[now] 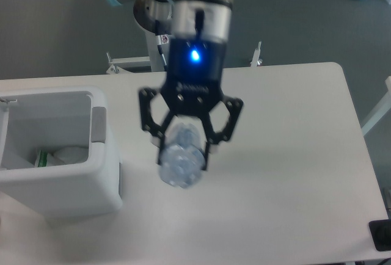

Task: Place the trash in the trash can
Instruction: 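Lift the water bottle and carry it over the bin, then lower the bottle into the bin, open the gripper, and raise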

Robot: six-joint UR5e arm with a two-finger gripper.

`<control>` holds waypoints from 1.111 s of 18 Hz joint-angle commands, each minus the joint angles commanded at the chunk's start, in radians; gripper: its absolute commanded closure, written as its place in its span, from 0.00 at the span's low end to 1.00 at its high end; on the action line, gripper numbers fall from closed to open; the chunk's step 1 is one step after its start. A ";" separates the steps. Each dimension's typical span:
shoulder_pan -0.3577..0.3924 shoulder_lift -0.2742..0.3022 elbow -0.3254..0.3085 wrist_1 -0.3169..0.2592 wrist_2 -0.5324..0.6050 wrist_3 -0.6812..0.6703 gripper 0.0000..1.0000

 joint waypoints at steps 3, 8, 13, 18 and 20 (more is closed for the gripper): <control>-0.048 0.029 0.000 0.002 0.002 -0.047 0.36; -0.127 0.038 0.017 0.002 -0.002 -0.094 0.36; -0.206 0.031 -0.024 0.002 0.000 -0.104 0.36; -0.247 0.015 -0.060 0.003 0.003 -0.094 0.36; -0.269 0.011 -0.070 0.003 0.003 -0.094 0.36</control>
